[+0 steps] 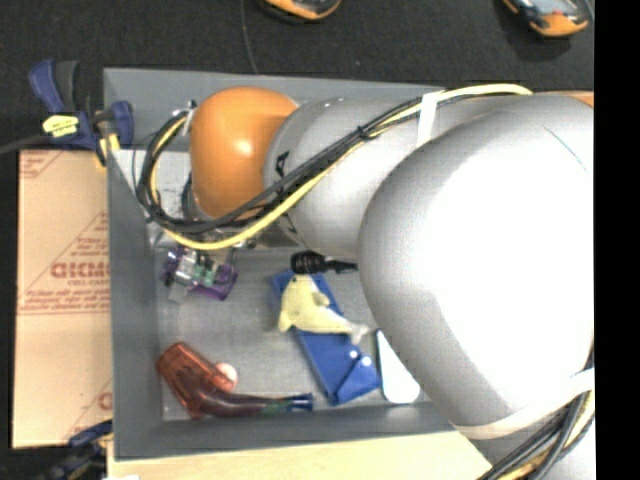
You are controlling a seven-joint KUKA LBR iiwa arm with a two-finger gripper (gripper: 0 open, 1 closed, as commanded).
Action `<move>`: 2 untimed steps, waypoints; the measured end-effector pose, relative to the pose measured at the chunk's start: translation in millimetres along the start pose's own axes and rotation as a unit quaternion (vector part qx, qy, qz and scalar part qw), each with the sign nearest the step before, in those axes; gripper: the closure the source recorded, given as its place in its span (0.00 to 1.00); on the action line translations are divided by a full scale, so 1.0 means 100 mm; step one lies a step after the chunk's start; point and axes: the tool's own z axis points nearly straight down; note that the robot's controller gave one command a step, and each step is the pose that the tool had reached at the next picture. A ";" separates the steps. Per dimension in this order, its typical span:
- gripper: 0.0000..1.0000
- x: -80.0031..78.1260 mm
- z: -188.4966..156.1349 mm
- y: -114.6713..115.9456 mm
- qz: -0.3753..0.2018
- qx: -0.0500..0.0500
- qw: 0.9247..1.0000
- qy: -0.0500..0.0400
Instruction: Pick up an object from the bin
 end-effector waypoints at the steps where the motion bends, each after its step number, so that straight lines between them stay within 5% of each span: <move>1: 1.00 0.01 -0.15 -0.02 0.000 0.004 1.000 0.004; 2: 1.00 0.00 -0.55 -0.01 -0.001 0.002 1.000 0.002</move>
Offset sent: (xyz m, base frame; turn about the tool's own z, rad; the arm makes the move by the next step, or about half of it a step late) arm -0.0010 -0.0005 0.0783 0.0000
